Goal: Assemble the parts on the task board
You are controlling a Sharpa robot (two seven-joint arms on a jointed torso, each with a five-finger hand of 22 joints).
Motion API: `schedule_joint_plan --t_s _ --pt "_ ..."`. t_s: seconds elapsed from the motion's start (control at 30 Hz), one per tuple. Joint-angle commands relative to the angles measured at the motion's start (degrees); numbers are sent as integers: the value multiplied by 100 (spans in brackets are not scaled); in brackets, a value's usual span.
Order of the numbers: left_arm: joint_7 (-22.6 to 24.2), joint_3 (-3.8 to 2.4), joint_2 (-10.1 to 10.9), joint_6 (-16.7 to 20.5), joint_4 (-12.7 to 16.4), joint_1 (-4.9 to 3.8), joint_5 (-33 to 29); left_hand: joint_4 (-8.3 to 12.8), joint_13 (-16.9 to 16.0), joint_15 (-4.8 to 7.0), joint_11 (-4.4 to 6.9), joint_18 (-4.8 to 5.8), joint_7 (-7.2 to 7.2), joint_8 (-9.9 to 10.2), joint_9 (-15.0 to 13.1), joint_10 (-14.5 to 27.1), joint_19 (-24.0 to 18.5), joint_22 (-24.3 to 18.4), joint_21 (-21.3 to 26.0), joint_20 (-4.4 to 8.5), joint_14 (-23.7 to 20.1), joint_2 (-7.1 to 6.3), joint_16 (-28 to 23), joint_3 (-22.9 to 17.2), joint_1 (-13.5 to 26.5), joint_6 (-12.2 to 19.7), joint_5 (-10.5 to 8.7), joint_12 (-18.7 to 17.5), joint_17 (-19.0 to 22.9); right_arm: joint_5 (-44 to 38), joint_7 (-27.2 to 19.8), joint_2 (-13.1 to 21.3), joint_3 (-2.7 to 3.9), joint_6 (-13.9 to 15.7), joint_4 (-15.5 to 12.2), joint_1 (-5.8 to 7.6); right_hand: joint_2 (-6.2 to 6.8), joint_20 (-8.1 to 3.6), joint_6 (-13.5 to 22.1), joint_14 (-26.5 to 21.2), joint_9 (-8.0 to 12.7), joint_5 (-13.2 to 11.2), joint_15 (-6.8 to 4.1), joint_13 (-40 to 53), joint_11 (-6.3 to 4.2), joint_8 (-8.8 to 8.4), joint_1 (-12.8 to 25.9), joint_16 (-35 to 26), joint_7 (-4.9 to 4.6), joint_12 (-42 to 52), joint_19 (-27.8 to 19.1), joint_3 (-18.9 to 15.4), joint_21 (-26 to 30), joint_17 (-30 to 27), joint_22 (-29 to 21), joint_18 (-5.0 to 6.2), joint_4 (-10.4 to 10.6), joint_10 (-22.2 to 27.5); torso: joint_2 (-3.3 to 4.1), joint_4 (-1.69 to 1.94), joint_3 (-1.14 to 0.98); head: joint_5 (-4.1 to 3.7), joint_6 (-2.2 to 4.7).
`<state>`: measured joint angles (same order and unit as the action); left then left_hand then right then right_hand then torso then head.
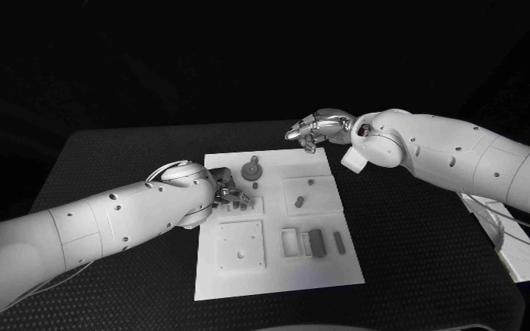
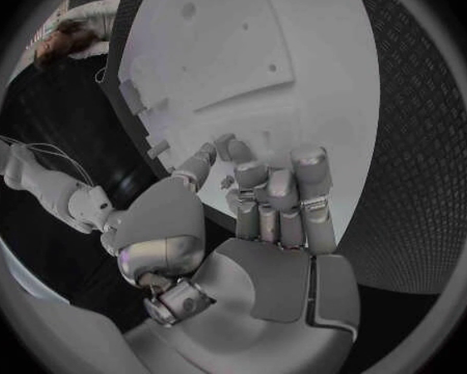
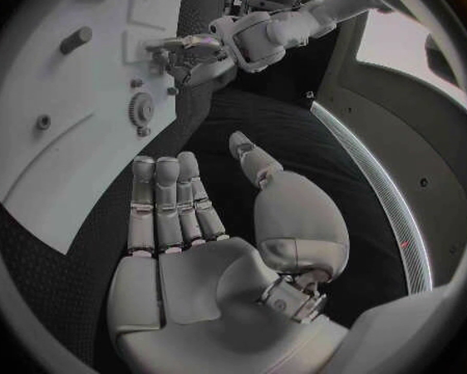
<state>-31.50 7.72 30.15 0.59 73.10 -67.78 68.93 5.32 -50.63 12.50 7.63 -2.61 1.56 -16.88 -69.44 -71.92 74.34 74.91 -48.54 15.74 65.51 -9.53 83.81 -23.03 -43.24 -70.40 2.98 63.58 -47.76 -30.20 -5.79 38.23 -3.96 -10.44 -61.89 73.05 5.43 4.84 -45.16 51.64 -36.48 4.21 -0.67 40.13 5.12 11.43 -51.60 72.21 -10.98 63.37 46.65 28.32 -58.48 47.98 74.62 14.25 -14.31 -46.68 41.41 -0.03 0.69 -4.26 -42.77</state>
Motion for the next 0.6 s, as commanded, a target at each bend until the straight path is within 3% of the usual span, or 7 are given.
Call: schedule_joint_plan --t_s 0.03,0.2,0.4,0.47,0.53,0.6 --pt "25 10 23 1 13 16 -16 40 -16 116 36 -402 25 -50 -20 9 -29 98 34 23 -21 1 32 139 94 -11 -20 36 -12 -20 -42 -1 2 -56 -3 -3 7 23 10 -39 8 -33 -4 -7 -1 -27 30 22 -37 36 30 -3 33 -6 -8 75 31 33 1 1 -1 -2 -7" --pt "36 -2 41 16 21 16 -43 18 -27 130 51 -422 43 -84 -36 7 -43 88 51 27 -28 -117 31 255 203 -18 -18 41 -15 -20 -42 0 2 -58 -3 -3 7 23 11 -39 8 -33 -4 -8 -1 -27 30 22 -37 36 30 -2 33 -6 -8 74 31 33 -1 3 -1 -4 -7" --pt "59 -26 65 52 32 16 -67 1 -30 139 58 -434 49 -97 -42 4 -38 83 57 30 -28 -84 30 235 183 -14 -18 41 -15 -20 -43 -3 2 -59 3 -3 7 23 10 -38 8 -33 -4 -8 -1 -26 30 23 -37 37 30 -2 33 -6 -7 75 31 33 0 1 2 -10 -3" --pt "82 -113 80 26 49 16 -148 21 -31 142 58 -439 48 -100 -45 7 -37 83 58 28 -30 -50 27 235 151 -2 -18 38 -14 -20 -44 -1 2 -58 6 -3 6 23 10 -38 8 -33 -4 -8 -1 -26 30 23 -37 37 31 -2 33 -7 -7 75 31 33 1 1 1 -16 -2" --pt "94 -143 149 21 147 14 -280 140 -24 129 36 -435 26 -85 -39 45 -59 85 67 12 -59 81 2 278 39 66 -18 9 -5 -20 -45 6 2 -50 5 -3 6 23 10 -38 8 -33 -4 -8 -1 -26 29 23 -37 37 31 -2 33 -7 -7 74 31 33 0 4 0 -21 2" --pt "115 -223 190 3 217 -17 -367 217 -25 117 28 -432 17 -93 -35 56 -75 86 75 5 -73 161 -5 343 4 80 -18 1 -4 -20 -44 1 2 -45 10 -3 5 23 10 -38 8 -33 -4 -9 -1 -26 29 23 -37 37 31 -2 33 -7 -7 75 31 33 -2 8 -1 -25 7"
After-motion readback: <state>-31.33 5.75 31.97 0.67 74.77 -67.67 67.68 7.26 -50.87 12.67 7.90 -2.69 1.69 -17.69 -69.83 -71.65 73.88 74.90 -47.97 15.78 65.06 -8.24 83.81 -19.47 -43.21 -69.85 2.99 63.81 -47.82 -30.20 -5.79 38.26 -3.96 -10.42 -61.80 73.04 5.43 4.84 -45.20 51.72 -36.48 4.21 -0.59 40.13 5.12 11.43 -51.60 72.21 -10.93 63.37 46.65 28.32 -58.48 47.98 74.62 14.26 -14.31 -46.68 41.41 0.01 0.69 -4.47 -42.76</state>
